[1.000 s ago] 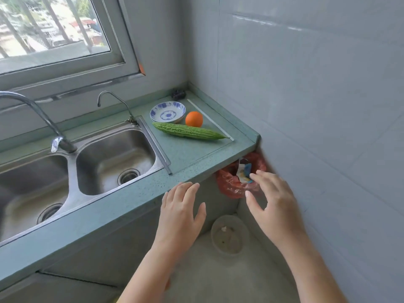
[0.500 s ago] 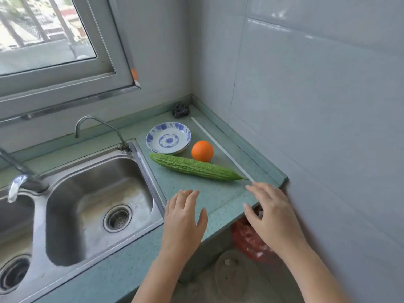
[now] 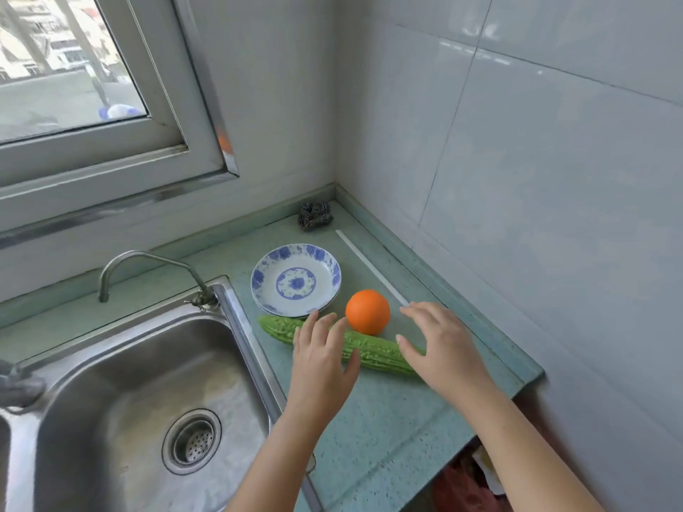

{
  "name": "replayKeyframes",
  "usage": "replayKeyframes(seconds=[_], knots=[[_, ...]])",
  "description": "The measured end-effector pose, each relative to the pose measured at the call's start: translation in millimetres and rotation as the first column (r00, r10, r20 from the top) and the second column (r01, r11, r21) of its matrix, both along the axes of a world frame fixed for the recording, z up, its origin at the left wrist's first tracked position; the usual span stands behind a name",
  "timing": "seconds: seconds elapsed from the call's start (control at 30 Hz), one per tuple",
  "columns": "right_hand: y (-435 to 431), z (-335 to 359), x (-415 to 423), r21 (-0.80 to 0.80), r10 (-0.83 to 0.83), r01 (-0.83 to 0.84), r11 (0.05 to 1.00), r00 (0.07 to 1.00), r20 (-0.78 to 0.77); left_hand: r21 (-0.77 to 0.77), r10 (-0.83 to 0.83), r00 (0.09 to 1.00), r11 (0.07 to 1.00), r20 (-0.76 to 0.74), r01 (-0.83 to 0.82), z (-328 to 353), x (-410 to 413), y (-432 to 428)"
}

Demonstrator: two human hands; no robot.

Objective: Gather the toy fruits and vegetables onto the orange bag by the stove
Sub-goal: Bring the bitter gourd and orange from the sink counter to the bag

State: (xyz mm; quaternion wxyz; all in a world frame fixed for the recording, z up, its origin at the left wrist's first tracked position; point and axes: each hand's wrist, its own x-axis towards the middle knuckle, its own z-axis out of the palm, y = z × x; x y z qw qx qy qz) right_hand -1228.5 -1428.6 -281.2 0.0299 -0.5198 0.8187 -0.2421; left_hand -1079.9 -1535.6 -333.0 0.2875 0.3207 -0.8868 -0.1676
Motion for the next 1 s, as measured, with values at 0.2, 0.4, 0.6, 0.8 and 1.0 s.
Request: replayKeyframes(seconds=[0.2,0.4,0.6,0.8,1.0], knots=[[-40.3,-13.6,-12.3,0.066,-0.013,0.008,0.998,0.997,0.078,0.007,-0.109,0.990,0.994,0.089,0.109,-22.5,-12.8,-27.7],[-77.6,-34.4,-19.8,0.116,-0.013,0.000,0.993,0.993,0.117,0.009,-0.149,0.979,0.989,0.142,0.149,-37.9,-21.8,-51.0],[-98.7,-61.3,-21.5,0.186,0.020,-0.046,0.982,0.990,0.140,0.043,-0.142,0.979,0.990,0.149,0.137,-52.4,-21.2,-54.4],[-102.8,-73.8,-23.3,0.175,0.015,-0.053,0.983,0.977,0.211,0.024,-0.120,0.975,0.993,0.185,0.118,-63.5,-19.7,-57.8],[-99.7,-83.8,-25.7,0.123,0.012,-0.042,0.992,0.972,0.236,-0.047,-0.131,0.955,0.988,0.264,0.149,-71.8,-14.4,-55.0]])
